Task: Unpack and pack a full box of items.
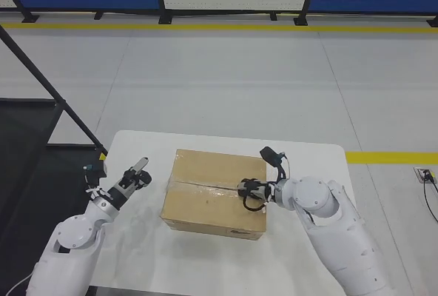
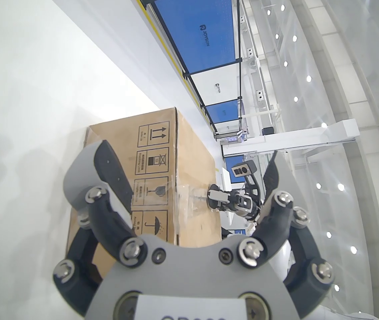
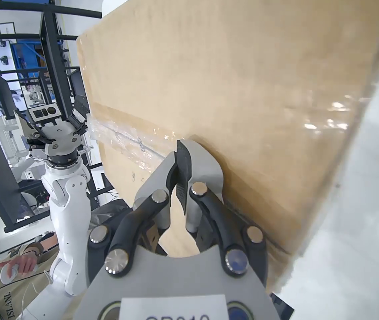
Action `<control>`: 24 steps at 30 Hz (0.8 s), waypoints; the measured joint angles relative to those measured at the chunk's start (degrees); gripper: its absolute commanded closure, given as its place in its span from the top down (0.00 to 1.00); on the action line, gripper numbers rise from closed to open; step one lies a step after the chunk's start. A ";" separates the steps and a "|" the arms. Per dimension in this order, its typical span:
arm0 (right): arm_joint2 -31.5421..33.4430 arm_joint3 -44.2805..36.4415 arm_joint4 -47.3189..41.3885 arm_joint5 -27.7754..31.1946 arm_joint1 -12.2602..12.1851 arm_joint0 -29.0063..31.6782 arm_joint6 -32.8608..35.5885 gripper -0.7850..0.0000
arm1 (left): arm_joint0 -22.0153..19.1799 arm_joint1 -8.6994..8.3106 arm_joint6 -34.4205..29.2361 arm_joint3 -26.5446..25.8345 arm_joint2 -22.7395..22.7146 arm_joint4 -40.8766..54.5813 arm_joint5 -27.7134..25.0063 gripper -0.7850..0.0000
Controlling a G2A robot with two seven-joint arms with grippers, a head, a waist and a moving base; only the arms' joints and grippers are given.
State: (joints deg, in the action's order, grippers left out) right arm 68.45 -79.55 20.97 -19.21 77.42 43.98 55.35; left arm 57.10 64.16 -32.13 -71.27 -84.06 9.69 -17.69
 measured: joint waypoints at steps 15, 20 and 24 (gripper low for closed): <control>13.61 -13.96 -5.61 3.95 -2.75 13.86 -6.22 0.09 | 0.39 -0.62 -1.82 -0.77 -2.12 0.25 -0.27 1.00; 19.20 -19.75 -9.04 6.94 -3.35 20.75 -11.54 1.00 | 1.41 -1.16 -3.80 -2.88 -4.05 0.63 0.82 1.00; 20.93 -22.10 -9.99 8.14 -3.49 23.82 -13.63 0.55 | 1.67 -1.32 -4.39 -3.61 -4.43 0.26 1.27 1.00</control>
State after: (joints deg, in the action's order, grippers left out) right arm 89.38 -101.65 10.98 -11.07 73.93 67.80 41.72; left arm 58.77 62.84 -36.52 -74.88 -88.49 9.96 -16.42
